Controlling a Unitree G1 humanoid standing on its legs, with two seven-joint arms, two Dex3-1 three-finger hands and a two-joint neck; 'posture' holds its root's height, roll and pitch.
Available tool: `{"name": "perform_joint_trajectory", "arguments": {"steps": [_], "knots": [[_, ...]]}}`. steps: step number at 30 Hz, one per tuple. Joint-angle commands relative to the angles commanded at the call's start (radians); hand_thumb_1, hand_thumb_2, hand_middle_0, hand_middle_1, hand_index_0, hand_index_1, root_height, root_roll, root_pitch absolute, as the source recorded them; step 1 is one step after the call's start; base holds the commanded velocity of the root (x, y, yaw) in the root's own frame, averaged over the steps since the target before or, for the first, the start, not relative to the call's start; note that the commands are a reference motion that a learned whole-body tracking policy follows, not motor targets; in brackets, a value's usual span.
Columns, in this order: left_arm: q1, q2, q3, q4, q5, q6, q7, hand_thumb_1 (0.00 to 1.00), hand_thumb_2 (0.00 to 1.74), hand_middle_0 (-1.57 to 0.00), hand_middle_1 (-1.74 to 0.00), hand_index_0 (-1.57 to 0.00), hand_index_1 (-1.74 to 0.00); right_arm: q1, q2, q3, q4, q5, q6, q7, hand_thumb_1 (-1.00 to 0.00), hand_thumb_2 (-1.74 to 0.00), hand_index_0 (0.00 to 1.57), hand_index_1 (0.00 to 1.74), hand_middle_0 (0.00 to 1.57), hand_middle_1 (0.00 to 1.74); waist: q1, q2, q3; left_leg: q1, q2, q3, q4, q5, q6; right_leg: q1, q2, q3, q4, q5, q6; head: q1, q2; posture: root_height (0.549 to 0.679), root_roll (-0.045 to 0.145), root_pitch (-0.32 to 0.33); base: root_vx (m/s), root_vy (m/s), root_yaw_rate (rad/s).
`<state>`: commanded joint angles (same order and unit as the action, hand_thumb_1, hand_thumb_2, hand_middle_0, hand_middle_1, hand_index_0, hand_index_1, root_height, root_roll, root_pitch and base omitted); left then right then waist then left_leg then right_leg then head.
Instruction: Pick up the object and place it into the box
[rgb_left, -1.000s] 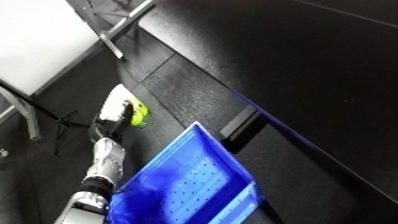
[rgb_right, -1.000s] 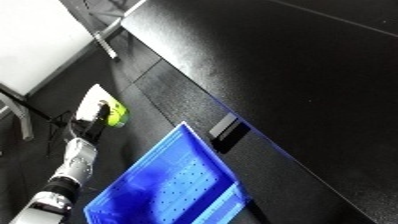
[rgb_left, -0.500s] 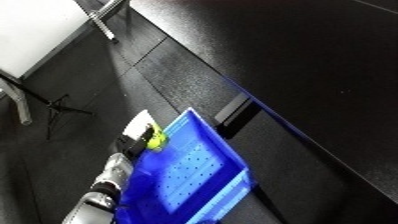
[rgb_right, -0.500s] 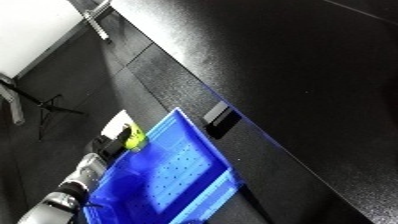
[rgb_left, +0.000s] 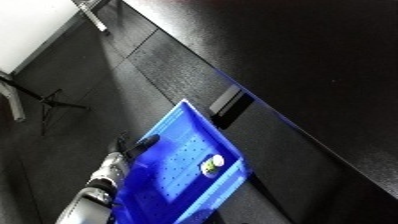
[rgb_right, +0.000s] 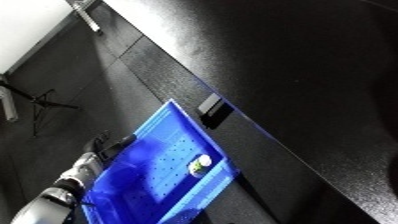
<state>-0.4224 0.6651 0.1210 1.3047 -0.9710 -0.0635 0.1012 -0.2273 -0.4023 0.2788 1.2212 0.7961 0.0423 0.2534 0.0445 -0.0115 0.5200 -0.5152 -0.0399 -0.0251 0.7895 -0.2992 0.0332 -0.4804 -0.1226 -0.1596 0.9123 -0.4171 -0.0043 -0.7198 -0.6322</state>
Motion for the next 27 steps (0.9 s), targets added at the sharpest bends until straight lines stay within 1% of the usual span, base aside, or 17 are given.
{"name": "perform_joint_trajectory", "arguments": {"steps": [5, 8, 10, 12, 13, 15, 18, 20, 23, 27], "knots": [[0.006, -0.020, -0.038, -0.027, 0.086, -0.026, -0.080, 0.00, 0.00, 0.00, 0.00, 0.00, 0.00, 0.002, 0.003, -0.001, -0.006, 0.020, -0.011, 0.000, 0.00, 0.00, 0.00, 0.00, 0.00, 0.00, -0.002, 0.002, 0.000, 0.000, 0.002, 0.006, -0.001, -0.007, 0.0027, -0.009, 0.0009, 0.000, -0.008, 0.013, 0.0075, 0.117, 0.021, 0.616, 0.027, -0.002, -0.033, -0.027, -0.061], [0.017, -0.041, -0.076, -0.043, 0.148, -0.008, -0.141, 0.00, 0.00, 0.00, 0.00, 0.00, 0.00, 0.001, 0.003, -0.003, -0.010, 0.032, -0.022, 0.002, 0.00, 0.00, 0.00, 0.00, 0.00, 0.00, -0.006, 0.002, 0.000, 0.002, 0.004, 0.013, 0.005, -0.015, 0.0051, -0.010, 0.0027, 0.003, -0.017, 0.023, 0.0130, 0.236, 0.029, 0.617, 0.025, 0.002, -0.034, -0.032, -0.124], [0.024, -0.054, -0.108, -0.049, 0.204, 0.006, -0.187, 0.00, 0.00, 0.00, 0.00, 0.00, 0.00, -0.005, 0.000, -0.005, -0.011, 0.039, -0.029, 0.002, 0.00, 0.00, 0.00, 0.00, 0.00, 0.00, -0.011, 0.005, 0.000, 0.005, 0.005, 0.017, 0.005, -0.018, 0.0051, -0.011, 0.0037, 0.007, -0.024, 0.031, 0.0166, 0.311, 0.025, 0.618, 0.024, 0.004, -0.037, -0.011, -0.153], [0.030, -0.064, -0.144, -0.054, 0.258, 0.014, -0.236, 0.00, 0.00, 0.00, 0.00, 0.00, 0.00, -0.012, -0.006, -0.008, -0.013, 0.045, -0.038, 0.002, 0.00, 0.00, 0.00, 0.00, 0.00, 0.00, -0.017, 0.011, 0.000, 0.009, 0.007, 0.021, -0.001, -0.017, 0.0035, -0.012, 0.0045, 0.012, -0.032, 0.038, 0.0194, 0.389, 0.020, 0.619, 0.024, 0.006, -0.038, 0.004, -0.166], [0.033, -0.070, -0.161, -0.058, 0.278, 0.014, -0.256, 0.00, 0.00, 0.00, 0.00, 0.00, 0.00, -0.013, -0.010, -0.010, -0.015, 0.047, -0.042, 0.003, 0.00, 0.00, 0.00, 0.00, 0.00, 0.00, -0.020, 0.014, 0.000, 0.012, 0.008, 0.022, -0.006, -0.016, 0.0023, -0.012, 0.0048, 0.015, -0.036, 0.042, 0.0206, 0.412, 0.021, 0.620, 0.024, 0.007, -0.028, 0.012, -0.155], [0.043, -0.087, -0.197, -0.077, 0.306, 0.012, -0.288, 0.00, 0.00, 0.00, 0.00, 0.00, 0.00, -0.015, -0.016, -0.018, -0.021, 0.047, -0.056, 0.004, 0.00, 0.00, 0.00, 0.00, 0.00, 0.00, -0.028, 0.020, 0.000, 0.021, 0.011, 0.024, -0.021, -0.012, 0.0003, -0.012, 0.0055, 0.021, -0.045, 0.050, 0.0231, 0.498, 0.025, 0.621, 0.024, 0.008, -0.020, 0.011, -0.147], [0.059, -0.113, -0.244, -0.114, 0.341, 0.014, -0.315, 0.00, 0.00, 0.00, 0.00, 0.00, 0.00, -0.020, -0.023, -0.033, -0.031, 0.045, -0.077, 0.004, 0.00, 0.00, 0.00, 0.00, 0.00, 0.00, -0.037, 0.030, 0.000, 0.035, 0.014, 0.029, -0.042, -0.006, -0.0011, -0.011, 0.0066, 0.031, -0.059, 0.063, 0.0277, 0.619, 0.044, 0.623, 0.024, 0.010, -0.014, -0.005, -0.105], [0.063, -0.124, -0.267, -0.128, 0.367, 0.018, -0.331, 0.00, 0.00, 0.00, 0.00, 0.00, 0.00, -0.027, -0.027, -0.040, -0.037, 0.045, -0.087, 0.002, 0.00, 0.00, 0.00, 0.00, 0.00, 0.00, -0.041, 0.036, 0.000, 0.042, 0.016, 0.034, -0.051, -0.006, -0.0012, -0.011, 0.0067, 0.036, -0.069, 0.071, 0.0309, 0.684, 0.058, 0.624, 0.024, 0.011, -0.019, -0.019, -0.091], [0.066, -0.131, -0.289, -0.136, 0.407, 0.028, -0.349, 0.00, 0.00, 0.00, 0.00, 0.00, 0.00, -0.036, -0.031, -0.043, -0.048, 0.040, -0.093, -0.004, 0.00, 0.00, 0.00, 0.00, 0.00, 0.00, -0.050, 0.041, 0.000, 0.050, 0.020, 0.041, -0.052, -0.012, 0.0004, -0.010, 0.0071, 0.042, -0.081, 0.082, 0.0347, 0.778, 0.081, 0.625, 0.024, 0.012, -0.020, -0.015, -0.137], [0.073, -0.140, -0.316, -0.138, 0.465, 0.022, -0.372, 0.00, 0.00, 0.00, 0.00, 0.00, 0.00, -0.046, -0.044, -0.045, -0.064, 0.021, -0.082, -0.004, 0.00, 0.00, 0.00, 0.00, 0.00, 0.00, -0.066, 0.043, 0.000, 0.051, 0.023, 0.053, -0.031, -0.029, 0.0039, -0.011, 0.0107, 0.051, -0.092, 0.093, 0.0356, 0.863, 0.098, 0.627, 0.026, 0.012, -0.015, 0.009, -0.219]]}}
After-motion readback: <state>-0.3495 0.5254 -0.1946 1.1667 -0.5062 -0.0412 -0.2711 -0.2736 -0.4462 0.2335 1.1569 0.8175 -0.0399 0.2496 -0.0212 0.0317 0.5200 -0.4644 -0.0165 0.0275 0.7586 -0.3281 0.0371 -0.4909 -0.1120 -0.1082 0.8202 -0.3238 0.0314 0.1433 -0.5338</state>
